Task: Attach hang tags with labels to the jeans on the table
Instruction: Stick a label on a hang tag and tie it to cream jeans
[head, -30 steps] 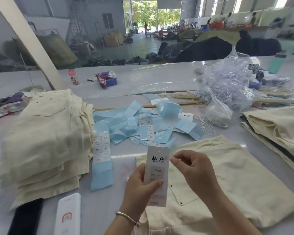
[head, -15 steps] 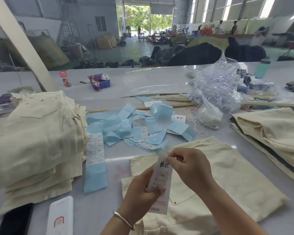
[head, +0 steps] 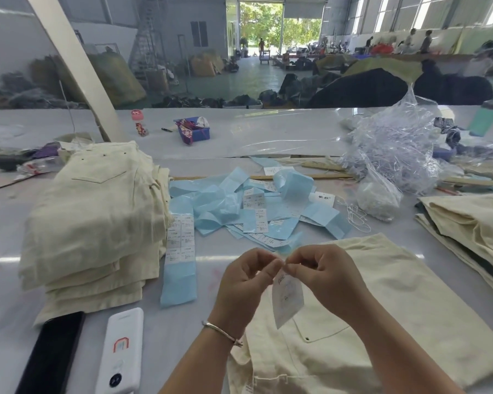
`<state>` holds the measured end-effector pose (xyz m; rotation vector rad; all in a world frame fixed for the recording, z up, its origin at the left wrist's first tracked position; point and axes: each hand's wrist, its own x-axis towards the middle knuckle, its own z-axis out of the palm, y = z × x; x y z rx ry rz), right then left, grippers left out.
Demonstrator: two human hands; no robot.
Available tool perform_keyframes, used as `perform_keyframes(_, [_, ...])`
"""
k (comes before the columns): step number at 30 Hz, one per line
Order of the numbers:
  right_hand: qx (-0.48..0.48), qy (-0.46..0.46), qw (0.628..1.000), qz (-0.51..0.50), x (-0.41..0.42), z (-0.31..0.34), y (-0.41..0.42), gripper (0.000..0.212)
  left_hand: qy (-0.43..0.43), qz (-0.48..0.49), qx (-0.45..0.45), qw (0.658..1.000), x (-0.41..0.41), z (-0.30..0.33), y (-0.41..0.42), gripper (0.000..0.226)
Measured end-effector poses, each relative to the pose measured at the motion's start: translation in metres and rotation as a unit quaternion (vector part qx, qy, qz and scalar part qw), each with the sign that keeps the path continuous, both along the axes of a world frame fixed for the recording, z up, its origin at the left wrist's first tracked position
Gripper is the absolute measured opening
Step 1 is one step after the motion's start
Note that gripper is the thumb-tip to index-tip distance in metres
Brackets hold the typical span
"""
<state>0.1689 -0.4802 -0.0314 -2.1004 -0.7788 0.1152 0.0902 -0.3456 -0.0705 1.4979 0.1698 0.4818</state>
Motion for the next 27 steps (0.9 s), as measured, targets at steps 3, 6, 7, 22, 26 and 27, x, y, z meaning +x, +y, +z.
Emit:
perform_keyframes(3, [0.004,-0.022,1.000,0.003,-0.001,-0.007,-0.001,0.017,-0.017,0.029,0.007,0.999,0.003,-0.002,-0.001,0.015])
perform_keyframes(6, [0.015,-0.028,0.999,-0.002,0.000,-0.011,-0.008,0.021,-0.014,0.049,0.042,0.998,0.006,-0.002,-0.003,0.020])
perform_keyframes(7, [0.015,-0.036,0.999,-0.013,0.001,-0.013,-0.010,0.019,-0.008,0.063,0.068,0.996,0.009,-0.003,-0.004,0.022])
perform_keyframes(22, [0.178,0.146,0.973,-0.035,0.016,-0.022,-0.022,0.025,-0.013,0.033,0.259,0.965,0.043,0.003,-0.018,0.022])
perform_keyframes(26, [0.190,0.262,0.946,-0.027,0.023,-0.036,-0.024,0.008,0.006,0.048,0.236,0.970,0.042,-0.004,-0.015,0.019])
perform_keyframes(27, [0.190,0.264,0.945,-0.040,0.025,-0.038,-0.024,0.009,0.016,0.050,0.229,0.972,0.042,-0.008,-0.013,0.018])
